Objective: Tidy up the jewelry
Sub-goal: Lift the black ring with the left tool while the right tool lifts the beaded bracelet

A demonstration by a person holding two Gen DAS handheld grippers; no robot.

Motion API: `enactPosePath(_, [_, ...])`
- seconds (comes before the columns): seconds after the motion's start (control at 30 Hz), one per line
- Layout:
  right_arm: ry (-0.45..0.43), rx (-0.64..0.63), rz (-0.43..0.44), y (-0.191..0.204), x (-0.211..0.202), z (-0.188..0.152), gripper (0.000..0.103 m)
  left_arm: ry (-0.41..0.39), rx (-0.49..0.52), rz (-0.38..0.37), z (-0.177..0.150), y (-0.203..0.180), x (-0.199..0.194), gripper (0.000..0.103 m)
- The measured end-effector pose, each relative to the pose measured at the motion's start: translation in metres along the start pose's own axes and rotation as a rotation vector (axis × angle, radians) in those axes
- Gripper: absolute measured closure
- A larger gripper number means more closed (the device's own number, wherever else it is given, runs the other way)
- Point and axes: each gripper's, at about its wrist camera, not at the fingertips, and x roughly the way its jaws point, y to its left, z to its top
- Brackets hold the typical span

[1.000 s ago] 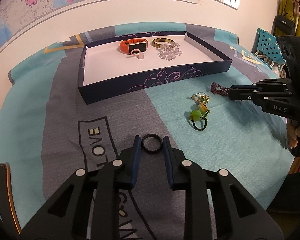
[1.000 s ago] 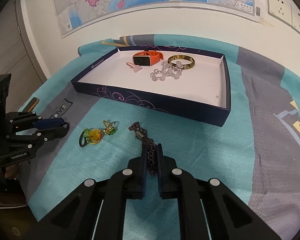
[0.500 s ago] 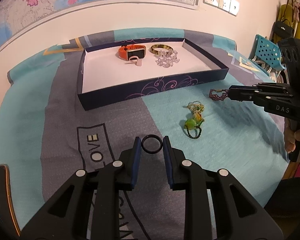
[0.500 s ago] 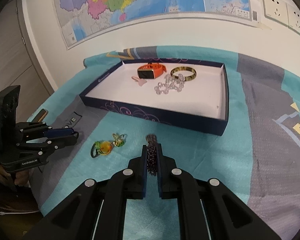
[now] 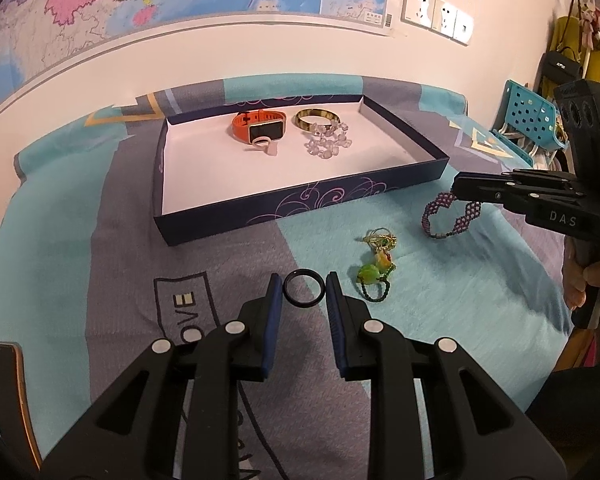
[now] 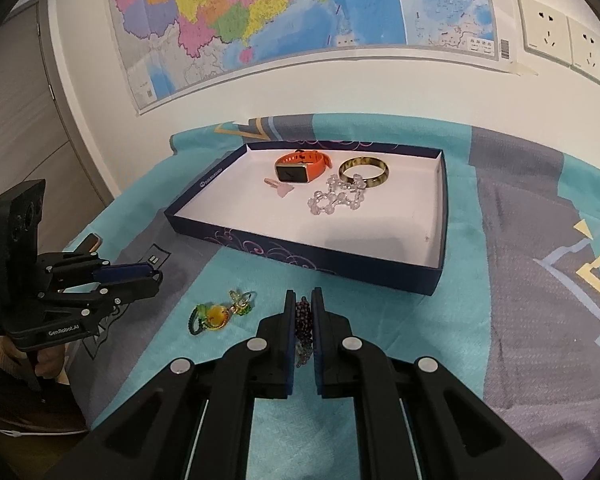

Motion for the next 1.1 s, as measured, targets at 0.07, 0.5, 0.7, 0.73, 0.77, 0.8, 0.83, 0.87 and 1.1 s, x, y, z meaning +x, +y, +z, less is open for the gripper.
enactPosePath(0.07, [-0.006, 0.001, -0.002, -0.001, -0.001, 0.001, 0.097, -0.001, -0.001, -0.002, 0.000, 0.000, 0.000, 0.080])
enactPosePath(0.5, [-0.043, -0.024, -0.001, 0.004, -0.010, 0.014, 0.097, -0.024, 0.005, -0.005, 0.006, 0.001, -0.003, 0.080])
enactPosePath(0.7, [-0.059, -0.032, -0.001, 0.005, -0.013, 0.020, 0.097, -0.034, 0.009, -0.002, 0.011, 0.001, -0.004, 0.080])
enactPosePath(0.73, [-0.061, -0.034, -0.002, 0.005, -0.014, 0.021, 0.097, -0.035, 0.010, -0.002, 0.012, 0.001, -0.004, 0.080])
enactPosePath(0.77, [-0.063, -0.036, -0.002, 0.005, -0.014, 0.022, 0.097, -0.036, 0.010, -0.003, 0.013, 0.001, -0.004, 0.080])
enactPosePath(0.8, [-0.063, -0.037, -0.002, 0.005, -0.014, 0.023, 0.097, -0.038, 0.011, -0.002, 0.014, 0.000, -0.004, 0.080])
enactPosePath(0.83, [-0.065, -0.038, -0.002, 0.005, -0.014, 0.024, 0.097, -0.040, 0.012, -0.001, 0.015, 0.000, -0.004, 0.080])
enactPosePath(0.87, [-0.066, -0.040, -0.001, 0.005, -0.015, 0.025, 0.097, -0.041, 0.012, -0.002, 0.015, -0.001, -0.005, 0.080])
enactPosePath(1.1, [-0.069, -0.050, -0.001, 0.007, -0.013, 0.029, 0.097, -0.055, 0.019, -0.001, 0.020, -0.002, -0.006, 0.080])
